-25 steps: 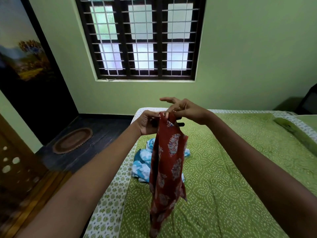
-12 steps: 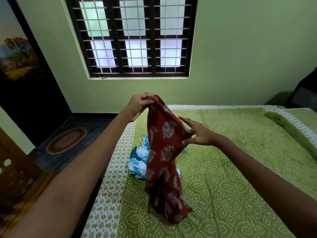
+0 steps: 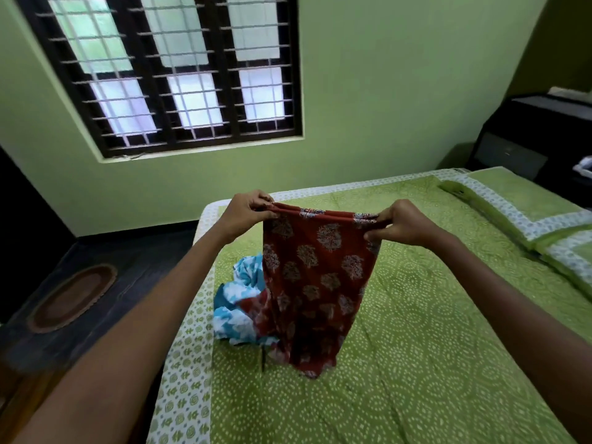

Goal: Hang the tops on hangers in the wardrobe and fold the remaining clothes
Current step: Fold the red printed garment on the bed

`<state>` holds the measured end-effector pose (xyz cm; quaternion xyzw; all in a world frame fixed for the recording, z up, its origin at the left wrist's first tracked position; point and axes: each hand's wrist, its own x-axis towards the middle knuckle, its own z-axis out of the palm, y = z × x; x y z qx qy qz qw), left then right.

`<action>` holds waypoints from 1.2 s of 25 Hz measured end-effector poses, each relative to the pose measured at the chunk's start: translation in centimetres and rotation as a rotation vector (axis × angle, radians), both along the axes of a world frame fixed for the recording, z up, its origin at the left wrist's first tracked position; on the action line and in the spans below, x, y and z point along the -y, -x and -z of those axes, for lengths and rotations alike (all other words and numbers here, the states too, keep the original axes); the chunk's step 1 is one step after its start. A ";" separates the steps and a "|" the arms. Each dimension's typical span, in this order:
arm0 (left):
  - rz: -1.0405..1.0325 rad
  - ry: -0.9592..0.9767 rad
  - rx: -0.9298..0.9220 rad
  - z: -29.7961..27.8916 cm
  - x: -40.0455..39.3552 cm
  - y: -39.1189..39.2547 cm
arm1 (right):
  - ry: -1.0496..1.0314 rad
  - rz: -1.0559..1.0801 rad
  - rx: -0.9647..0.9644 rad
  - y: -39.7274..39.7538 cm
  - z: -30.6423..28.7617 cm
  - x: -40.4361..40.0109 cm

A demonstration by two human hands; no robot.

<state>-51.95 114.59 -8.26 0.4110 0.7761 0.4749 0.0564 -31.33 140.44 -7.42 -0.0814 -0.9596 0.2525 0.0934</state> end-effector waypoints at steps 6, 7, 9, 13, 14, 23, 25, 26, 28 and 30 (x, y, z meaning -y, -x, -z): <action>0.229 0.003 -0.087 -2.0 -7.4 -2.3 | -0.010 0.195 0.035 -5.0 -2.5 -4.9; 0.246 -0.018 -0.077 -2.2 -8.9 -3.0 | -0.021 0.220 0.021 -5.9 -2.9 -6.1; 0.271 -0.054 -0.067 -2.7 -12.1 -4.3 | -0.036 0.268 -0.021 -7.5 -3.6 -8.6; 0.316 -0.050 -0.030 -3.5 -19.8 -7.0 | 0.064 0.373 -0.123 -10.8 -4.3 -15.0; 0.315 -0.025 -0.025 -3.6 -22.3 -7.6 | 0.105 0.404 -0.142 -11.4 -4.1 -17.0; 0.266 0.165 0.414 1.8 -47.9 -10.1 | 0.407 0.570 0.082 -14.5 0.8 -39.8; 0.196 0.136 0.445 3.2 -53.8 -10.1 | 0.549 0.643 0.054 -14.1 1.7 -44.3; 0.155 0.117 0.436 3.7 -56.4 -9.9 | 0.596 0.686 0.007 -13.7 2.0 -46.1; 0.067 0.083 0.382 4.4 -61.6 -9.0 | 0.601 0.751 -0.106 -12.6 2.4 -49.4; -0.030 0.060 0.322 4.1 -66.2 -8.4 | 0.540 0.802 -0.214 -11.4 2.8 -53.0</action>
